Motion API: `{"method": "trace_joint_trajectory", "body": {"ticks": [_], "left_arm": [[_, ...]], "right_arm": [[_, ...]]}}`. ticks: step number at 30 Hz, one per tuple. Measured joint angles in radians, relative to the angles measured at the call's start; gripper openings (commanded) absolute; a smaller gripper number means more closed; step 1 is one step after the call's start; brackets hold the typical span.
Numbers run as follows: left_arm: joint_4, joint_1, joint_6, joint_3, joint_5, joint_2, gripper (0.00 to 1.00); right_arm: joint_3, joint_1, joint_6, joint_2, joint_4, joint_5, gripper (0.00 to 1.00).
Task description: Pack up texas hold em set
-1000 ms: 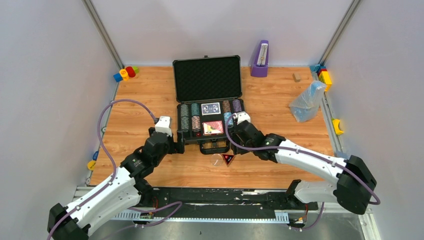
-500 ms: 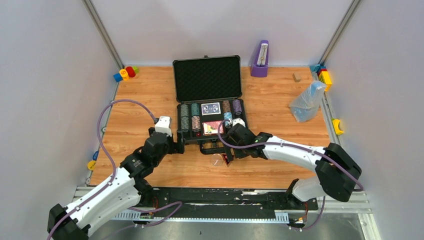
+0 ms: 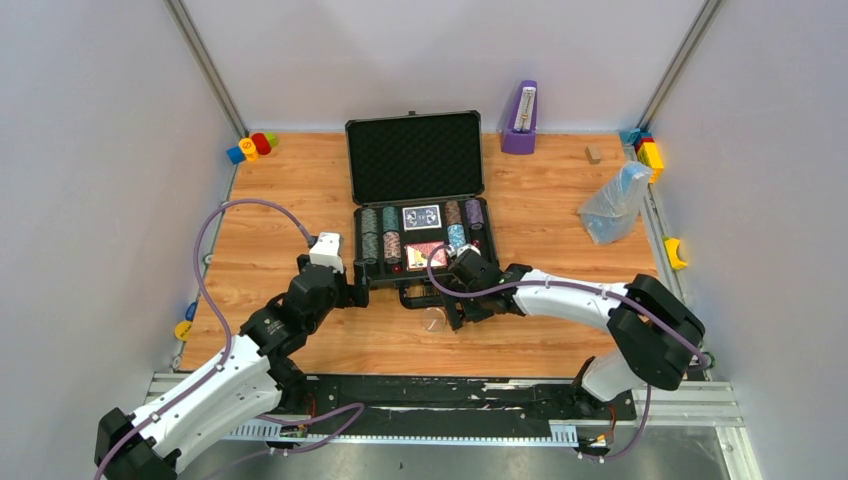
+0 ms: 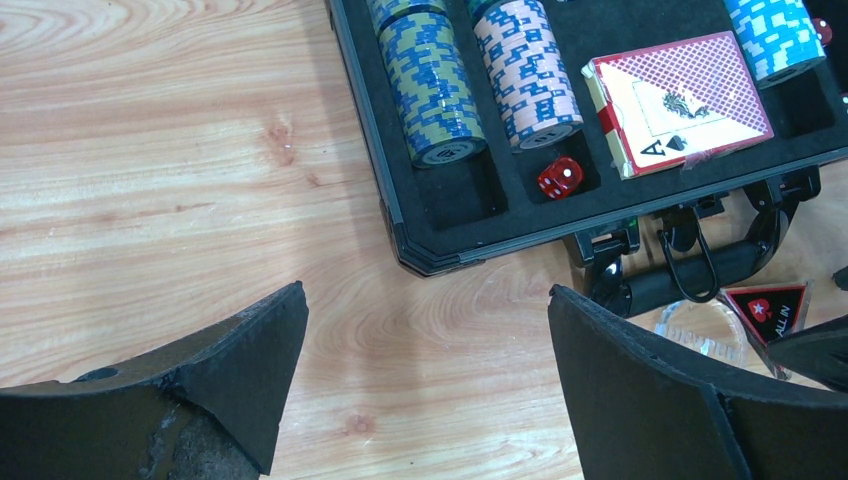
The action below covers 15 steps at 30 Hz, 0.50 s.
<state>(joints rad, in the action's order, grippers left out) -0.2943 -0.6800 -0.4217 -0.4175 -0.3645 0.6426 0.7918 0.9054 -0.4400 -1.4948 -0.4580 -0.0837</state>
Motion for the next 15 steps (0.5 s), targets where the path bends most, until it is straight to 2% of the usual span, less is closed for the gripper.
{"method": "trace_joint_trajectory", "body": {"ticks": [7,15], "left_arm": [[0.000,0.000,0.000,0.000,0.000,0.000,0.97],[0.000,0.000,0.000,0.006,0.000,-0.032,0.98]], "right_arm": [[0.004,0.006,0.028,-0.004,0.007,0.023,0.93],[0.004,0.052,0.056,-0.008,0.006,0.014,0.89]]}}
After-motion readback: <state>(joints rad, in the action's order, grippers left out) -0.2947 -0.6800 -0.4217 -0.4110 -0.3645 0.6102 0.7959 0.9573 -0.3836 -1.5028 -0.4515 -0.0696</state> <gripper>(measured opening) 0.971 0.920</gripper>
